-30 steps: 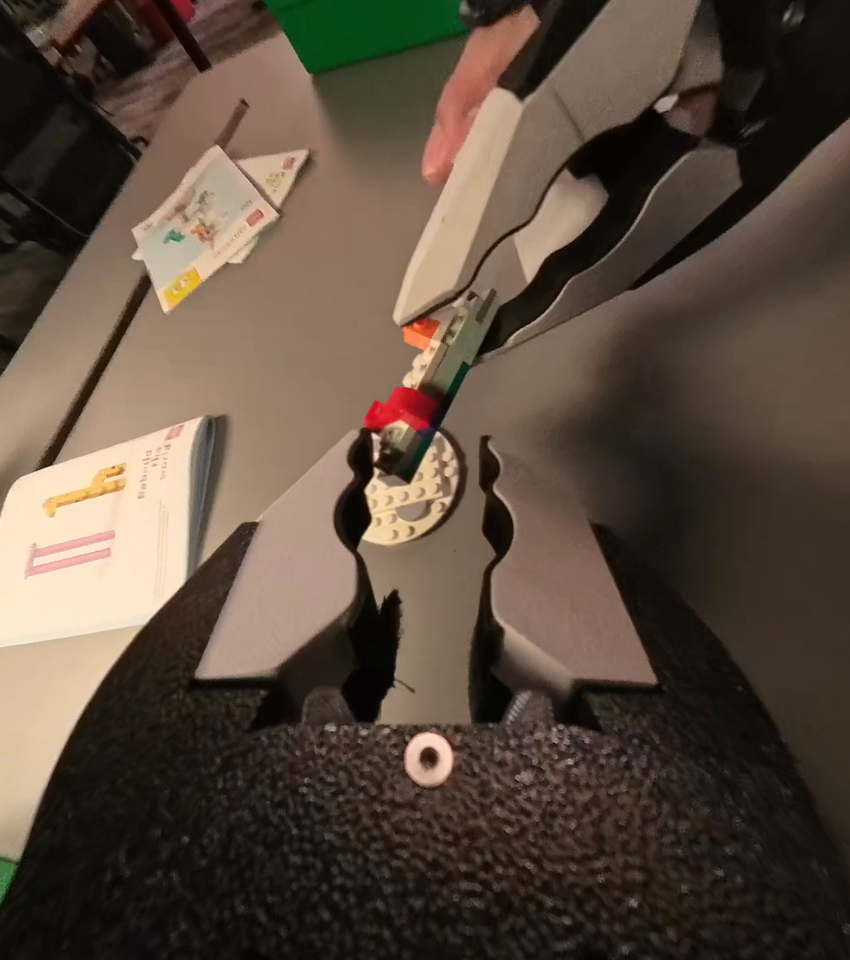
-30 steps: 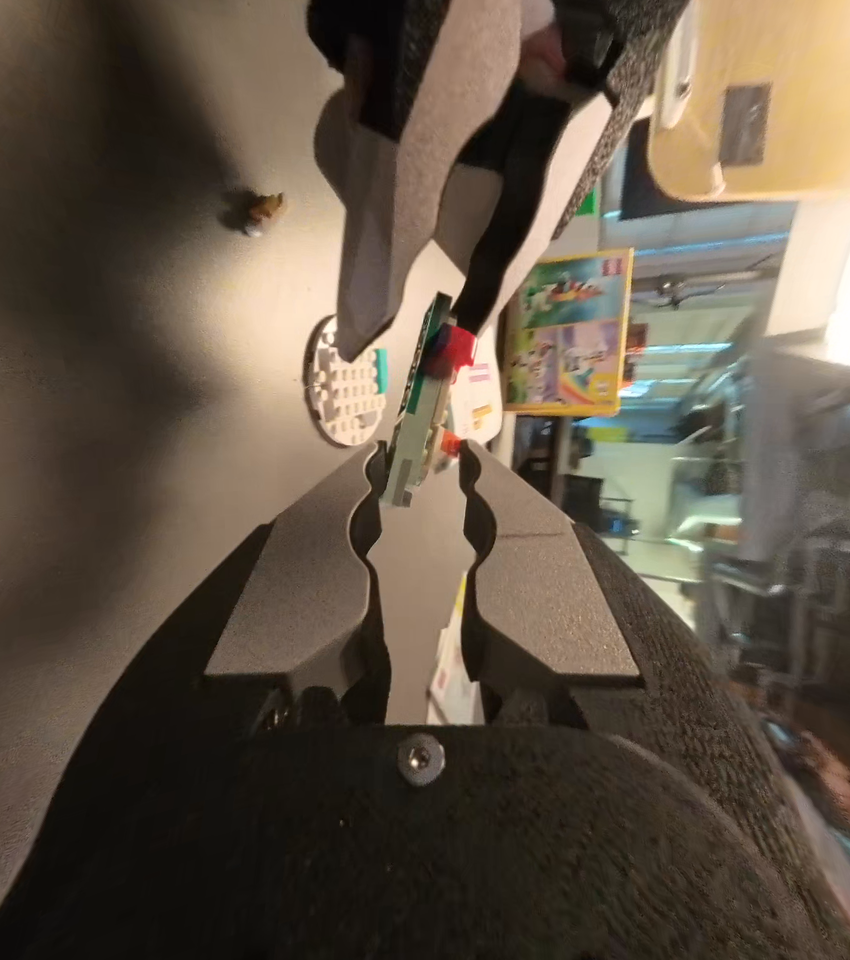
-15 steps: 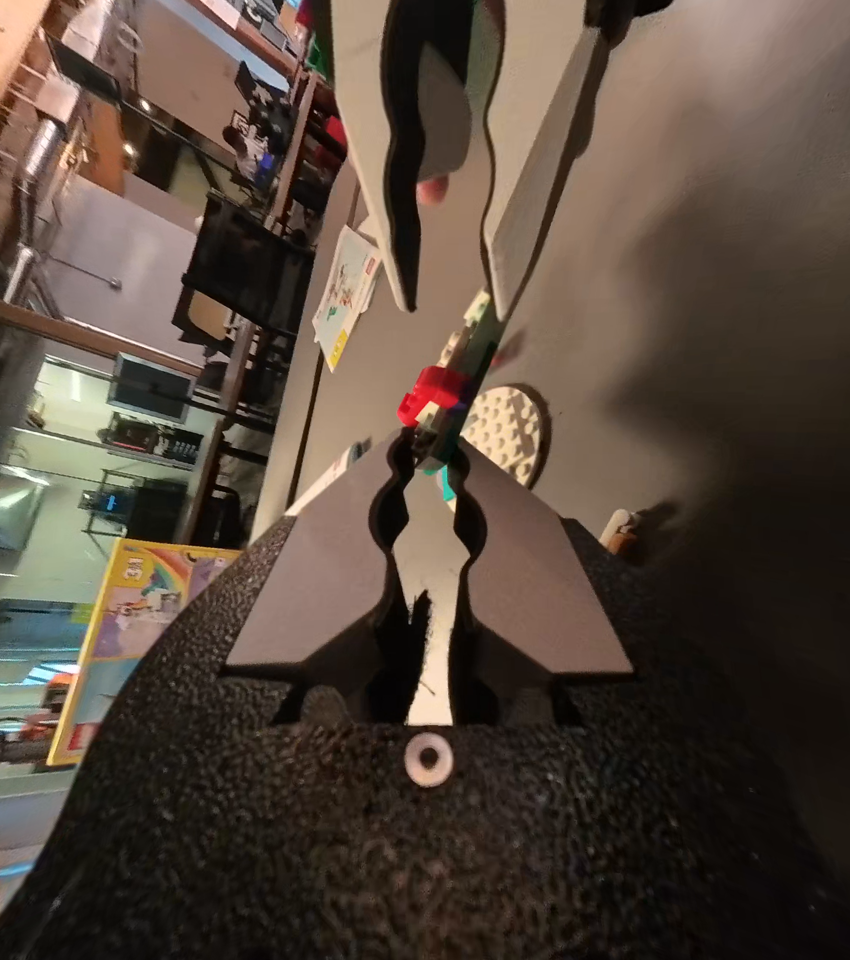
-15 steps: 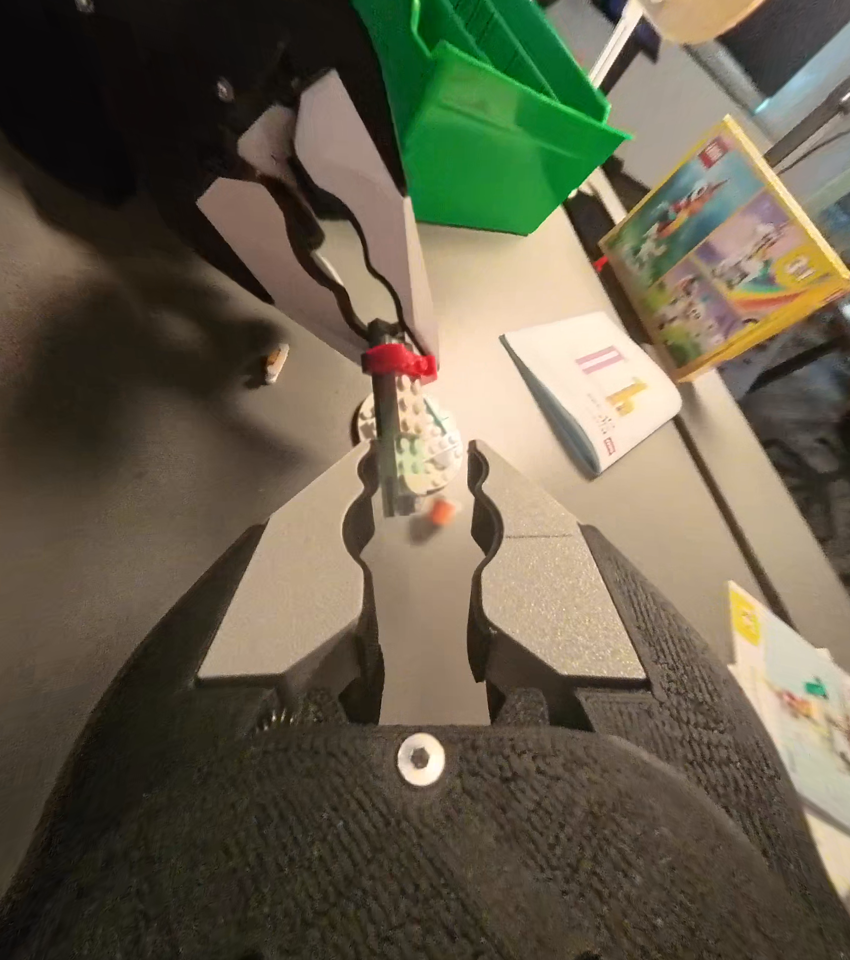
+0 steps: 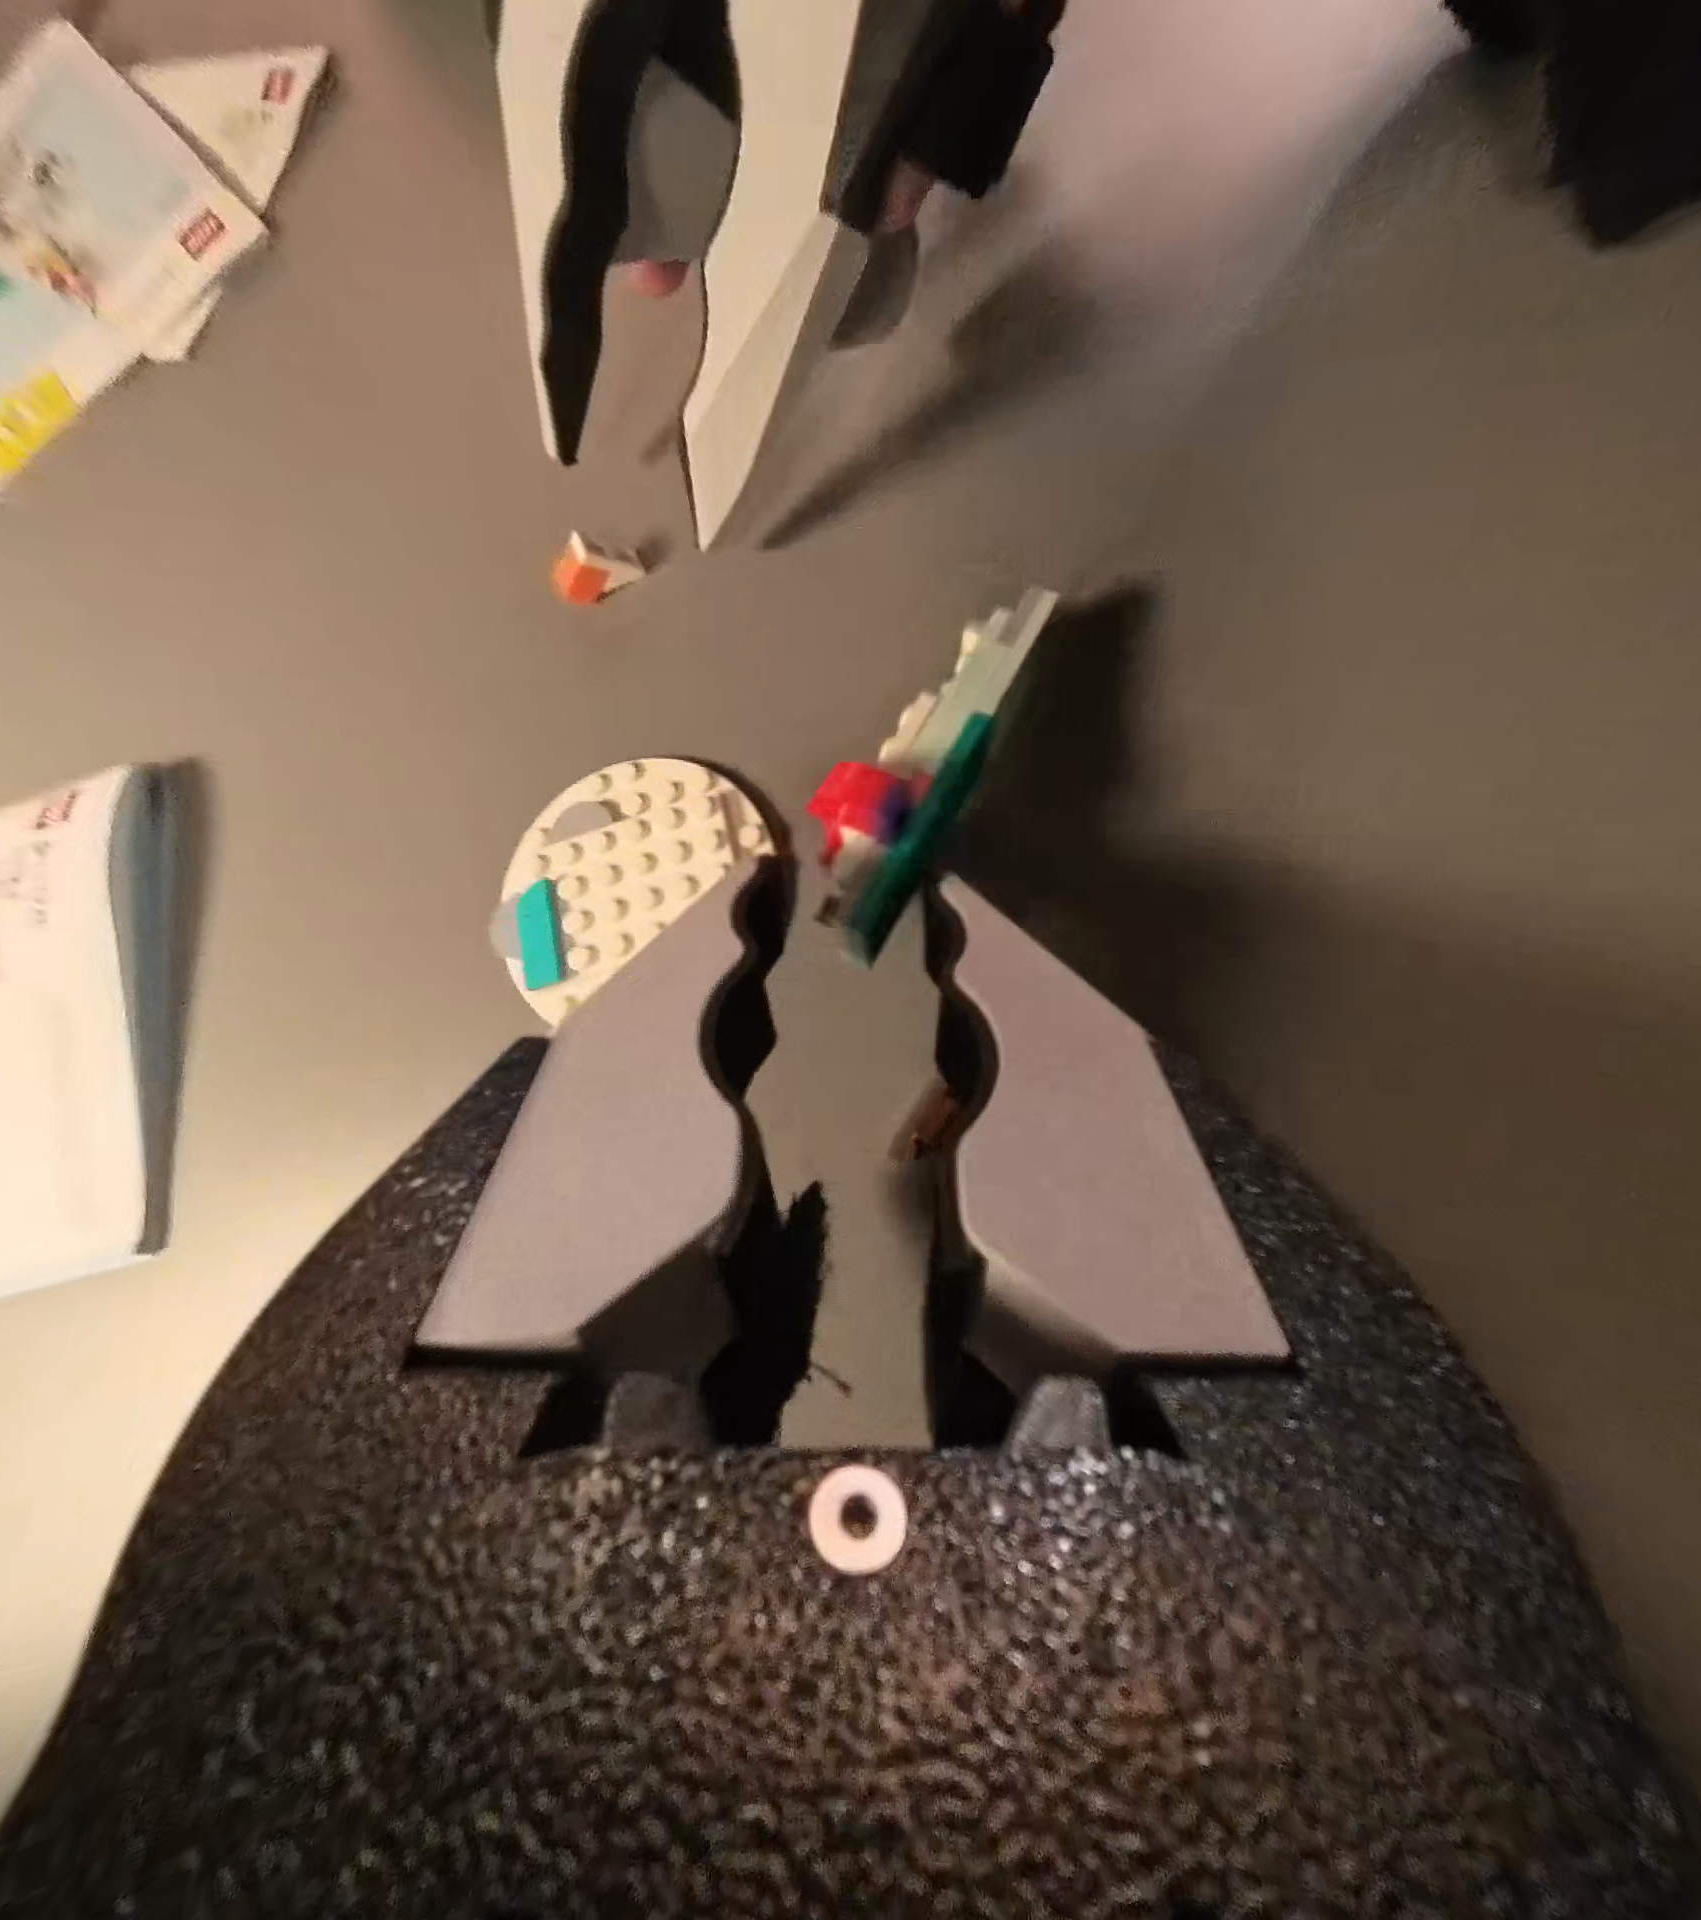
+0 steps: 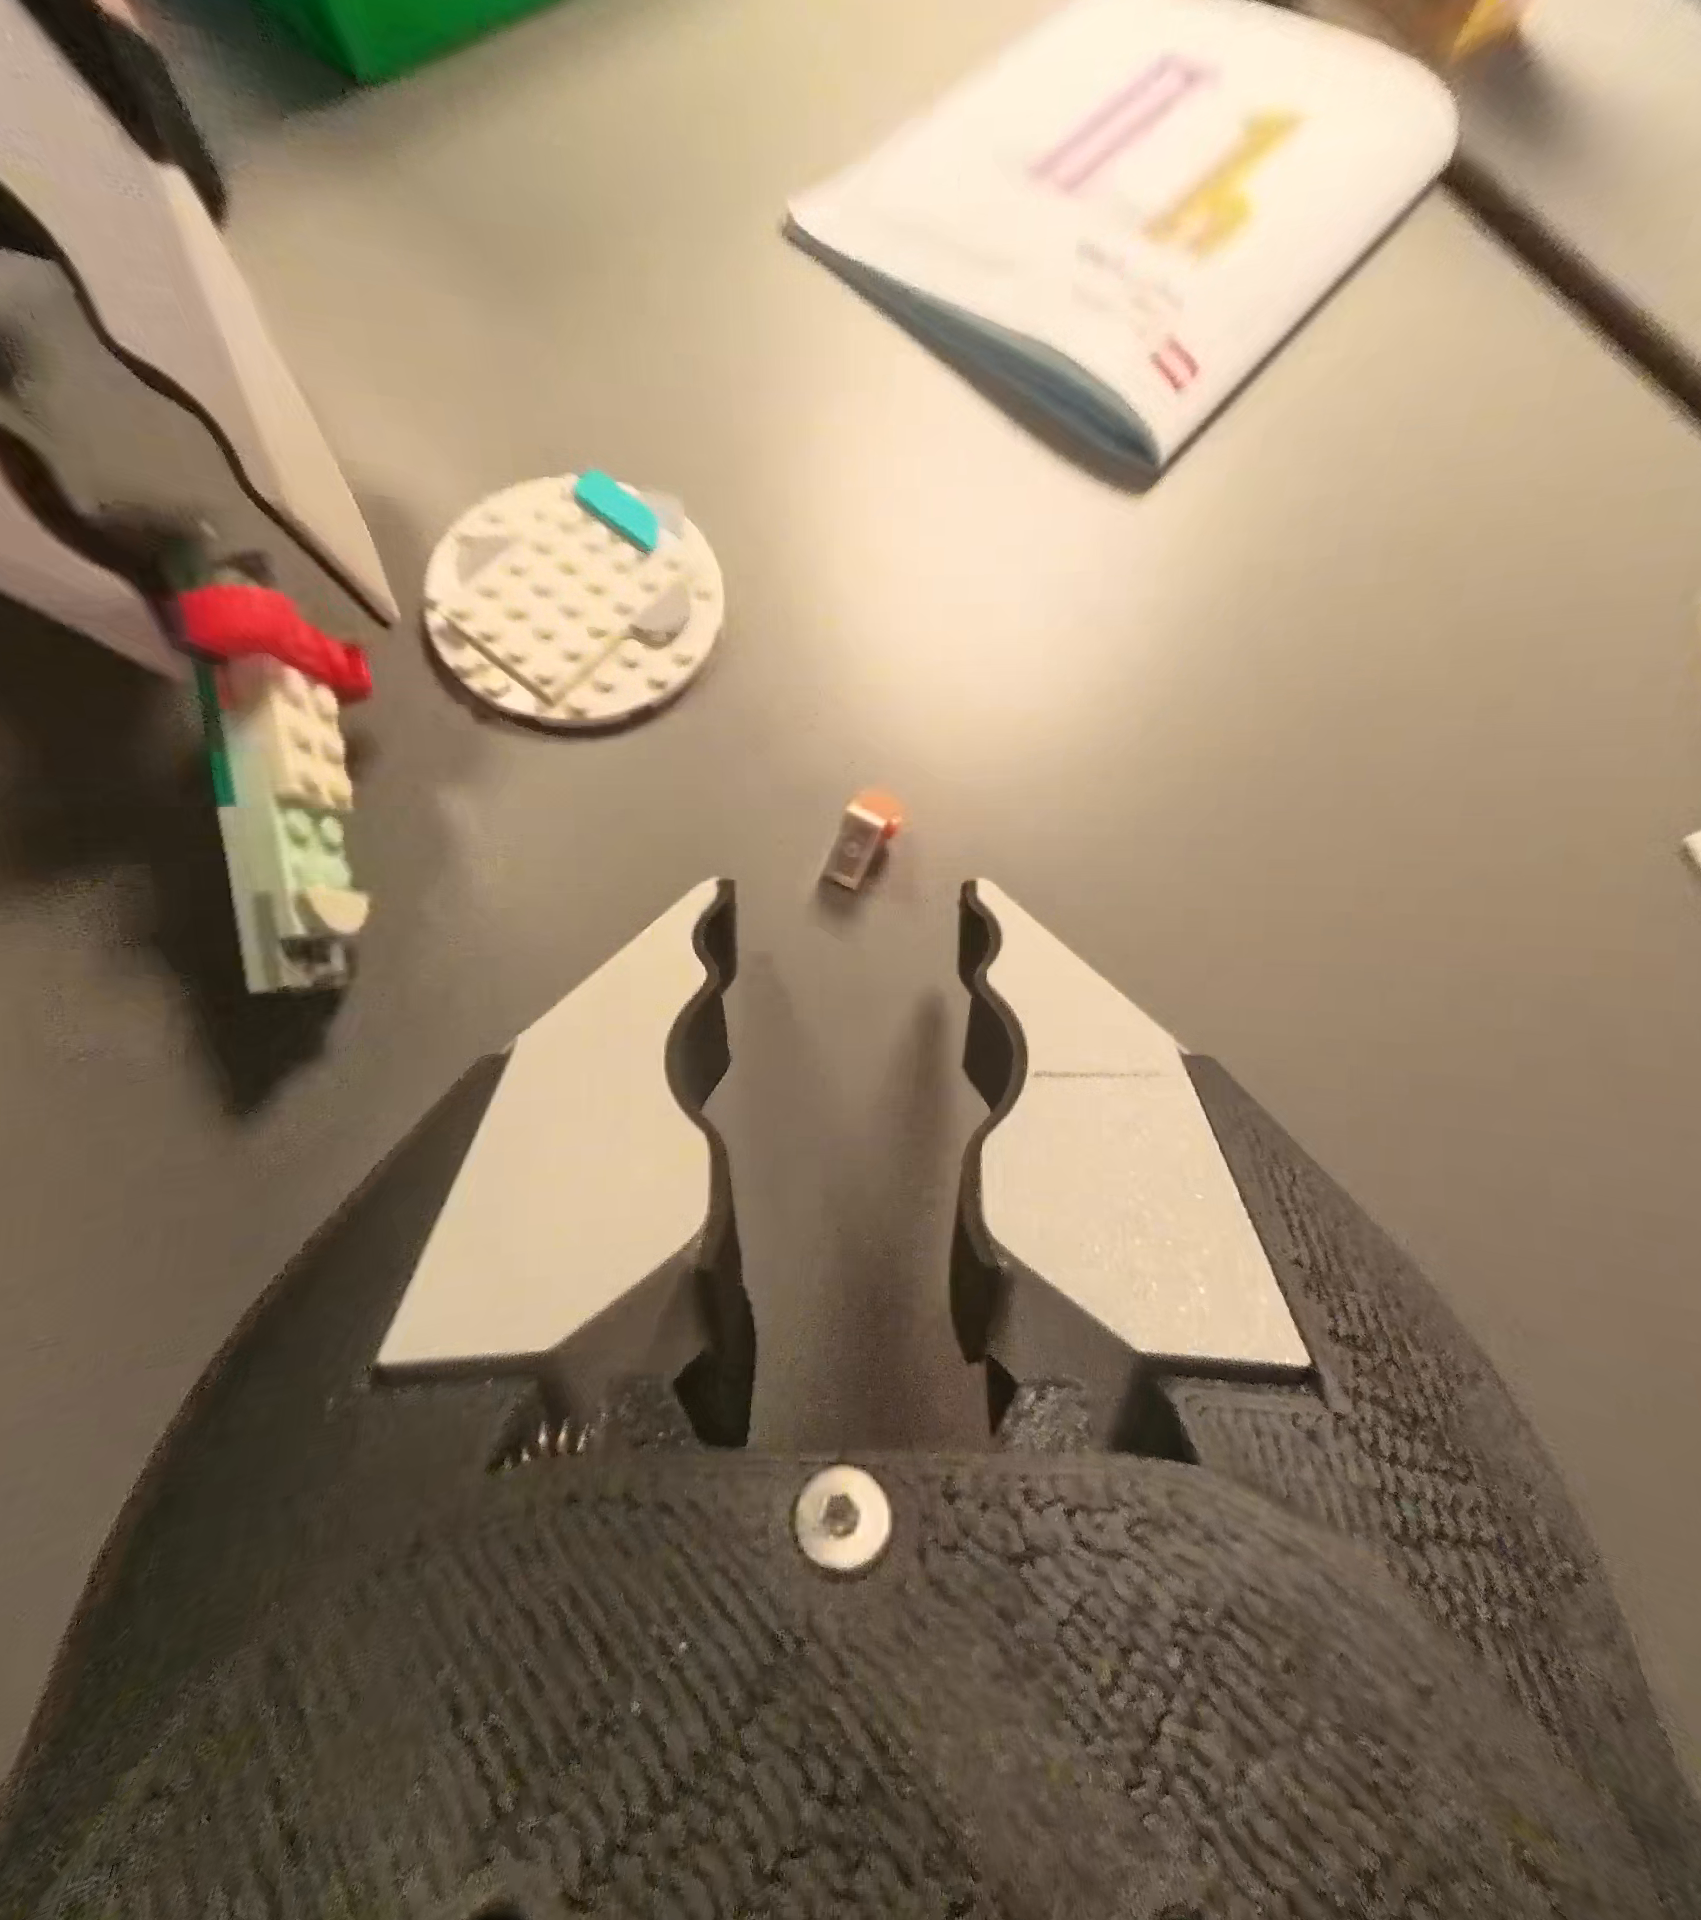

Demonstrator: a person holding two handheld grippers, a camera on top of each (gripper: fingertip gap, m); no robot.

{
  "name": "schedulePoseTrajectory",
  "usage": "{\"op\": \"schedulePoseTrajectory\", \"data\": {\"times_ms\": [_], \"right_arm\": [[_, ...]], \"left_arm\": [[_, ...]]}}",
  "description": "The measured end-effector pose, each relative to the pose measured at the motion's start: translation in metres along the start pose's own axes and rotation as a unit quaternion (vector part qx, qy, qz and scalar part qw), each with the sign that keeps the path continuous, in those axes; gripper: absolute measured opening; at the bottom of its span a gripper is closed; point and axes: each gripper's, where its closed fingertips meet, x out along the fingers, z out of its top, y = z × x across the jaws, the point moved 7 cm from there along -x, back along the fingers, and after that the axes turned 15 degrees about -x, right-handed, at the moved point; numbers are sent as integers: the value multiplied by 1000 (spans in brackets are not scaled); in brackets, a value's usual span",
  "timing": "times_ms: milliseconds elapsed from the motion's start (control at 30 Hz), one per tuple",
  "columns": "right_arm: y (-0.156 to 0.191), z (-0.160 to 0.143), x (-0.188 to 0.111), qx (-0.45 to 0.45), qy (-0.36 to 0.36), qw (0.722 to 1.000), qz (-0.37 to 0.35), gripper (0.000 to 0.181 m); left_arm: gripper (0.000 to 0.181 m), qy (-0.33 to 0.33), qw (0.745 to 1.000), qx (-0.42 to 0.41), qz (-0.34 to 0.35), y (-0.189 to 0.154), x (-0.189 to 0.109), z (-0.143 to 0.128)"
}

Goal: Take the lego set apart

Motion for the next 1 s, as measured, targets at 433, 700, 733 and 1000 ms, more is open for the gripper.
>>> {"op": "schedulePoseTrajectory", "data": {"times_ms": [433,700,733,1000], "right_arm": [[22,39,6,-192,-60,980,-10,7],[54,64,-4,-346,-97,933,-8,6],[55,65,-4,-348,-99,932,-8,6],[58,65,-1,-341,-98,935,-28,6]], "left_arm": [[34,-74,996,25,33,13,-22,20],[31,-58,985,139,83,3,-6,31],[29,-59,985,141,81,2,-5,31],[15,-61,982,143,104,3,-6,33]]}}
